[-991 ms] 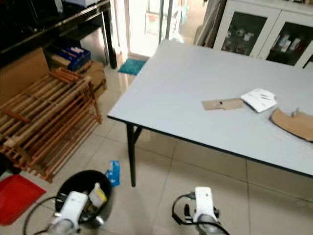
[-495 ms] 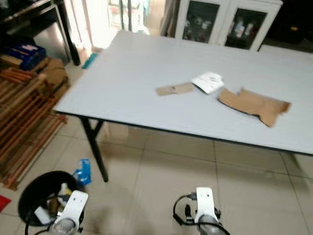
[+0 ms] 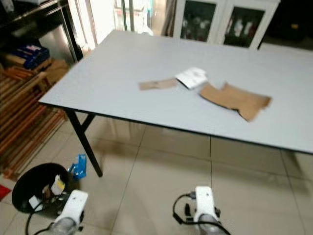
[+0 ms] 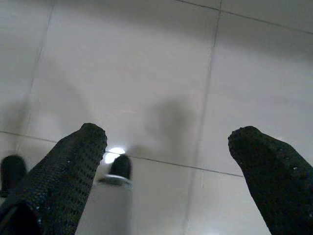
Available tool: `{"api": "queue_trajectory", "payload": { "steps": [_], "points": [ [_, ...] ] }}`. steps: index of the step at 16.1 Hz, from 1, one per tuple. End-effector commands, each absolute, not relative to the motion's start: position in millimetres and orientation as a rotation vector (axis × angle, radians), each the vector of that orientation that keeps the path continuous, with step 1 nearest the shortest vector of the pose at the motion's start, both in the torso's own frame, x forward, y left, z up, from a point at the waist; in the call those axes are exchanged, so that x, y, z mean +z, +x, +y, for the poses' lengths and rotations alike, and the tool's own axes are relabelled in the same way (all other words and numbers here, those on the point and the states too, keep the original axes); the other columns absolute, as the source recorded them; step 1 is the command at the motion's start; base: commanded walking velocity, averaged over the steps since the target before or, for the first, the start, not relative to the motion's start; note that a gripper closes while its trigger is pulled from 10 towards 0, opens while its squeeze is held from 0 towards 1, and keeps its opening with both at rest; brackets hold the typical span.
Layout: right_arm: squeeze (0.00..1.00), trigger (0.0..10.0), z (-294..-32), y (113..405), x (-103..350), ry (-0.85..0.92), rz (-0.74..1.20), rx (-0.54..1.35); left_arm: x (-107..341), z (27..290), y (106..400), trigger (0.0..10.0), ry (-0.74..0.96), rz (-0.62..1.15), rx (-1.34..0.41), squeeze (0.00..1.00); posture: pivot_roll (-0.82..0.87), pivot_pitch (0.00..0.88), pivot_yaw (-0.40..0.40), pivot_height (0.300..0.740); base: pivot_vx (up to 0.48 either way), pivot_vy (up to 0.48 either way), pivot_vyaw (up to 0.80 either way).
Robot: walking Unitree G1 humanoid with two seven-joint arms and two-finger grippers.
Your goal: Picking trash to rubbish bin
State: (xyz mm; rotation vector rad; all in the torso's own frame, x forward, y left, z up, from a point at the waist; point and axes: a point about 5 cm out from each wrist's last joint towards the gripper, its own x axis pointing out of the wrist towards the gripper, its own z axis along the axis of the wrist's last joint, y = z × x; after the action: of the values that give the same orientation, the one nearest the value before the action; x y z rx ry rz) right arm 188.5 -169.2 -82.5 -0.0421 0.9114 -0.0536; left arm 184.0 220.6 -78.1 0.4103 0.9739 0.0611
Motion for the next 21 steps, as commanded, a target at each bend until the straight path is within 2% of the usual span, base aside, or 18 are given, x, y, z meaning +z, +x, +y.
{"api": "queue_trajectory", "payload": {
  "steps": [1,13,19,20,21],
  "points": [
    [0.0,10.0,-169.5,191.5,-80.8,-0.038,0.9,-0.061,-78.7,220.8,182.5,10.0,0.423,0.977,0.057,0.0,0.01,0.07,-0.053,0.74,0.0,-0.292,0.0],
    [0.0,10.0,-169.0,191.7,-80.8,-0.038,0.898,-0.058,-75.8,219.7,188.8,10.0,0.422,0.956,0.059,0.0,0.01,0.069,-0.054,0.74,0.0,-0.273,0.0],
    [0.0,10.0,-169.1,216.9,-65.9,-0.042,0.797,-0.056,-51.0,223.9,226.4,10.0,0.438,0.78,0.091,0.0,0.0,0.061,-0.061,0.74,0.0,0.0,0.0],
    [0.0,10.0,-171.2,229.5,-57.4,-0.03,0.749,-0.074,-43.6,223.3,236.0,10.0,0.433,0.726,0.089,0.37,-0.01,0.053,-0.063,0.74,0.0,0.0,0.0],
    [0.0,10.0,-172.2,234.5,-53.8,-0.022,0.727,-0.083,-40.7,223.0,239.6,10.0,0.435,0.706,0.092,1.0,-0.01,0.053,-0.063,0.74,0.0,0.0,0.0]
  ]
}}
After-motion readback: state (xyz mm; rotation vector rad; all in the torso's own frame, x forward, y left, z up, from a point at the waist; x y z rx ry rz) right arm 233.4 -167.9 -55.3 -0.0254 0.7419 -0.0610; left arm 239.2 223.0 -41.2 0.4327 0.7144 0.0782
